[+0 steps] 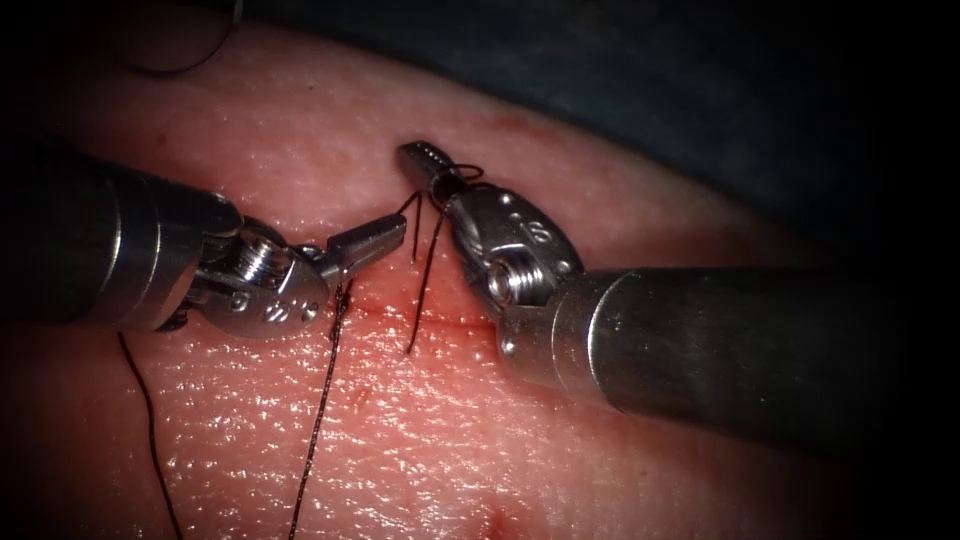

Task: Wound Closure
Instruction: Grasp the suture tail in the right jaws.

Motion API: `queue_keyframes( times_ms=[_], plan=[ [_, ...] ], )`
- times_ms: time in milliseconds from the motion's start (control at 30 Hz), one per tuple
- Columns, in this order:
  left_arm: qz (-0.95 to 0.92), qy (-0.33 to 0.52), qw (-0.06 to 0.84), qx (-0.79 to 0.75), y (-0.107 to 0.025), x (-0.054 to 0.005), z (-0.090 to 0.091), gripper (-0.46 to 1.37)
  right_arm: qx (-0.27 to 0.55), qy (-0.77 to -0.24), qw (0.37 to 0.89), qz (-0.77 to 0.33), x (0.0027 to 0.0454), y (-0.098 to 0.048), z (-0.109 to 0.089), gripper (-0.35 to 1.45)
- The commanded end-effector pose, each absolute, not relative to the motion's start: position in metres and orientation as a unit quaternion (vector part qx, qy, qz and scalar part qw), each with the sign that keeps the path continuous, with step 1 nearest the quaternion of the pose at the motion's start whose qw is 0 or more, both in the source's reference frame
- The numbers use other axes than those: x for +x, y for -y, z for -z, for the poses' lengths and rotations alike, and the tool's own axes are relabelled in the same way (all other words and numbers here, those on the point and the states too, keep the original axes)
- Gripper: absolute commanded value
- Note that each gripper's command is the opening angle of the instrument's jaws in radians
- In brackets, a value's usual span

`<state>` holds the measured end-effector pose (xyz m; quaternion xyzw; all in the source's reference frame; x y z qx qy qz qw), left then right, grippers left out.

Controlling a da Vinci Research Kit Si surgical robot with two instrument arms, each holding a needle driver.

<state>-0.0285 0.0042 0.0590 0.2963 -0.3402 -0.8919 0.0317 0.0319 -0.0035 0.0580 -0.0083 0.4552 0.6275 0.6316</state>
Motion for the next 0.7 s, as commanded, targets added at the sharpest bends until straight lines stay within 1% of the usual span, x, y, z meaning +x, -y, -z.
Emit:
queue_keyframes(
  times_ms=[33, 200, 267, 700],
  plan=[
    [0.893, 0.338, 0.033, 0.296, -0.0042, -0.0284, -0.0590, -0.35, -0.011, -0.454, 0.634, -0.626, 0.0317, 0.0036, -0.0580, -0.35],
    [0.897, 0.327, 0.030, 0.296, -0.0042, -0.0283, -0.0595, -0.35, -0.012, -0.457, 0.647, -0.610, 0.0316, 0.0041, -0.0573, -0.35],
    [0.899, 0.322, 0.028, 0.296, -0.0043, -0.0282, -0.0598, -0.35, -0.024, -0.461, 0.657, -0.596, 0.0317, 0.0045, -0.0567, -0.35],
    [0.905, 0.297, 0.010, 0.303, -0.0062, -0.0274, -0.0622, -0.35, -0.046, -0.472, 0.664, -0.578, 0.0317, 0.0054, -0.0552, -0.35]
  ],
)
